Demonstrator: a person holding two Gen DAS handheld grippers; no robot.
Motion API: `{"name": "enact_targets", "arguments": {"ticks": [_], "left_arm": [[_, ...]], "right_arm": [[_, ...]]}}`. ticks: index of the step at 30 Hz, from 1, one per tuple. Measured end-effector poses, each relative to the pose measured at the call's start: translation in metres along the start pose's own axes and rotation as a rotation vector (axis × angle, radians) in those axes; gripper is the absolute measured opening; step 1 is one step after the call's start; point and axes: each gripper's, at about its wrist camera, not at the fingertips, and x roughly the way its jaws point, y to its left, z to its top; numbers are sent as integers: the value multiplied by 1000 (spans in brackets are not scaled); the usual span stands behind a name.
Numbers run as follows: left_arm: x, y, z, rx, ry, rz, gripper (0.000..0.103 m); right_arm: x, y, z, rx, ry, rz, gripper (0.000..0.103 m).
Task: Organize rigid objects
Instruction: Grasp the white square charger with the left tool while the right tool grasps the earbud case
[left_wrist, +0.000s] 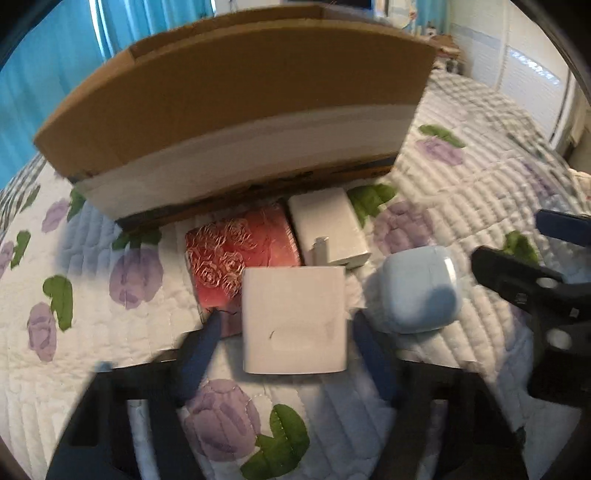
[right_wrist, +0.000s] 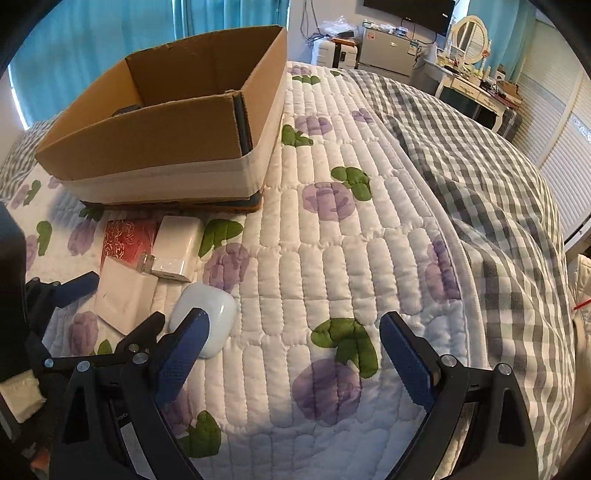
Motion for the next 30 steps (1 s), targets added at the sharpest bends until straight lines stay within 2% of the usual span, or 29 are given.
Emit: {"name": "enact_targets", "arguments": {"ticks": [2,8,13,17,21,26,27,28,30], "left_arm": [[-4,4,-1,-11,6,-26,50],[-24,30,-16,-56,10,19,50],[-35,61,-24,-124,13,72,50],[-38,74,-27,-165,17,67,50],[-38,72,-26,-163,16,60,50],[-31,72,-24,-150,30,63,50],[-28,73,-24,-148,31,65,50],[-27,72,-25,-146,32,68,50],[-26,71,-25,-138,32,75,50]], "right_arm": [[0,1,0,0,-1,-2,94],[-1,6,1,-21,-21,-6,94],[-1,25,-1,-102,-39,8,94],[4,49,-4,-197,-36,21,94],[18,71,-9,-284,-5,7,94],[41,79,-9,-310,56,-58,93],[42,79,-8,-307,55,-58,87],[42,79,-7,-304,52,-54,74],[40,77,-7,-302,42,-45,57]]}}
